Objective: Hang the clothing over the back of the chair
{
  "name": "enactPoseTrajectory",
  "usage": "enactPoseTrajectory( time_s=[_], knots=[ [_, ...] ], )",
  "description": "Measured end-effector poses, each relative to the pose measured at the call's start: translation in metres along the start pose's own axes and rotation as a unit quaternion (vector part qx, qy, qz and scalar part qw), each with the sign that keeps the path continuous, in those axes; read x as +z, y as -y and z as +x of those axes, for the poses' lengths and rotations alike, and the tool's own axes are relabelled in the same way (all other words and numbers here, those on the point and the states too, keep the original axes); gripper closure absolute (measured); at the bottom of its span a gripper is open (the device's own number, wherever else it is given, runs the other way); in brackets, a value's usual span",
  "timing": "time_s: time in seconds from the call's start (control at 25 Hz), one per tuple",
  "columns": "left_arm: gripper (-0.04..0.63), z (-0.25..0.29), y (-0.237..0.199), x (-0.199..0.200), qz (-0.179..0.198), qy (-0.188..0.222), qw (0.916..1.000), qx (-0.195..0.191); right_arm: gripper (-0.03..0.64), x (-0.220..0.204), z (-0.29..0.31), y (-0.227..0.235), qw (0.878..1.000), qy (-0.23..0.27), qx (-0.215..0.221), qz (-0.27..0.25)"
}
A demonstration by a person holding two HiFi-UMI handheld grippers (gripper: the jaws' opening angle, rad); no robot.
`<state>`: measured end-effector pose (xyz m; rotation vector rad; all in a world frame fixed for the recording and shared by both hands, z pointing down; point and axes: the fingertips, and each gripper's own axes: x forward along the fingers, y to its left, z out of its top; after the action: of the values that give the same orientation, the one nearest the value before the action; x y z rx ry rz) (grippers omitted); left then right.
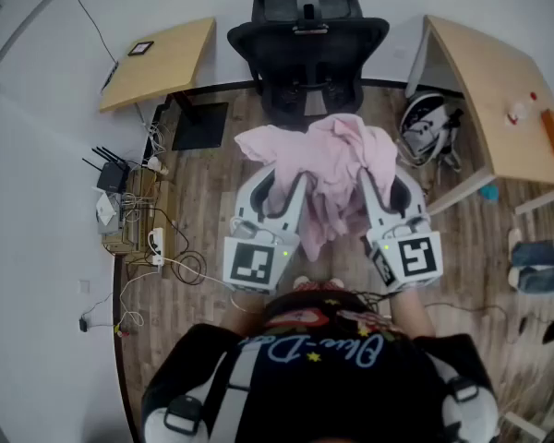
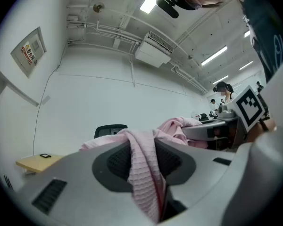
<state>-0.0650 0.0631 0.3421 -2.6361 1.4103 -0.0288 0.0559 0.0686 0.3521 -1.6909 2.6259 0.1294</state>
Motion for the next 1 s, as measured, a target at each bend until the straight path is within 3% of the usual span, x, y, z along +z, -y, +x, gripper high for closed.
enactPoseTrajectory(
  time_s=[1.0],
  knots=[
    [0.471,0.0041,0.0003,0.0022,0.004,0.003,1.0,0.008,0.526,0.001,0.0031,0.0041,1.0,0.007,0.002,0.007]
  ],
)
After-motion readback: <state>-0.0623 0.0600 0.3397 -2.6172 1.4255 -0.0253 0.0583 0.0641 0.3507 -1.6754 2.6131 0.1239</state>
